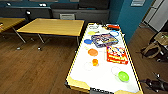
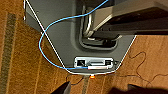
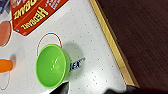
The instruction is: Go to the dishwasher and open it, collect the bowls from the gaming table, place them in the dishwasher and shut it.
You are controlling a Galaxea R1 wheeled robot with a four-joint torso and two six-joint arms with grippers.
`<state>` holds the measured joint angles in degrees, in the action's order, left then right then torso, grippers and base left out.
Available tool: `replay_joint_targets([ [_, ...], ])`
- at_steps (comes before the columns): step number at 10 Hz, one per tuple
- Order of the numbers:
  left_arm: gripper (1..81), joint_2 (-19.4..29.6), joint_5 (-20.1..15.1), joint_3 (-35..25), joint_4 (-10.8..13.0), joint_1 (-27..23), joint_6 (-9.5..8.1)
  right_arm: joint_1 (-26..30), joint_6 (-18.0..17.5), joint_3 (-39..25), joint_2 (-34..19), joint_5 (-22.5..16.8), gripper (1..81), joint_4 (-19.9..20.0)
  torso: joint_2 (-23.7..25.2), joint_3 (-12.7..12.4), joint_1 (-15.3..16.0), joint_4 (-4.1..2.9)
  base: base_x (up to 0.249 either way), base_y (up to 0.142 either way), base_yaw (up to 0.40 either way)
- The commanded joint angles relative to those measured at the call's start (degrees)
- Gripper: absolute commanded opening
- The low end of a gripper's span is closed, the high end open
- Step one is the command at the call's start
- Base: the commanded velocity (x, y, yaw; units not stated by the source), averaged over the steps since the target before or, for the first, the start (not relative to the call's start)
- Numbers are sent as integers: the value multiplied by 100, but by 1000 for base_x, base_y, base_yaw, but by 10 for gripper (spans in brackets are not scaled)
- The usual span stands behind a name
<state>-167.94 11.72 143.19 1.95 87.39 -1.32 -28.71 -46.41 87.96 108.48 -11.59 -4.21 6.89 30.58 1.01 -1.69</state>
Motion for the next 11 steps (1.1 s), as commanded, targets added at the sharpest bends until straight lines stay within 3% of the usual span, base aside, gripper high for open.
replay_joint_targets([
  [1, 811, 32, -407, -37, -2, 98, 0, 773, -8, 177, -273, -150, 811, 201, 0, -4, 0, 0, 0, 0, 0],
  [4, 811, 49, -407, -11, -54, 98, 0, 932, -17, 239, -70, -344, 811, 227, -2, 2, 2, 0, 0, 0, 0],
  [5, 811, 49, -407, 16, -81, 98, 0, 932, -8, 230, -61, -344, 811, 218, -2, 2, 2, 375, 0, 0, 0],
  [6, 811, 49, -407, 25, -81, 98, 0, 932, -8, 221, -70, -344, 811, 218, -2, 2, 2, 510, 0, 0, 0],
  [7, 811, 41, -407, 25, -72, 98, 0, 932, 0, 221, -78, -344, 811, 218, -5, 2, 2, 1069, 0, 0, 0],
  [9, 811, 49, -407, 25, -72, 98, 0, 932, 0, 212, -87, -344, 811, 210, -6, 5, 5, 423, 0, 0, 0],
  [10, 811, 49, -407, 25, -81, 98, 0, 975, 0, 221, -70, -344, 811, 218, -6, 5, 5, 649, 0, 0, 0],
  [11, 811, 49, -407, 25, -81, 98, 0, 1028, 0, 230, -44, -352, 811, 218, -6, 5, 5, 780, 0, 0, 0],
])
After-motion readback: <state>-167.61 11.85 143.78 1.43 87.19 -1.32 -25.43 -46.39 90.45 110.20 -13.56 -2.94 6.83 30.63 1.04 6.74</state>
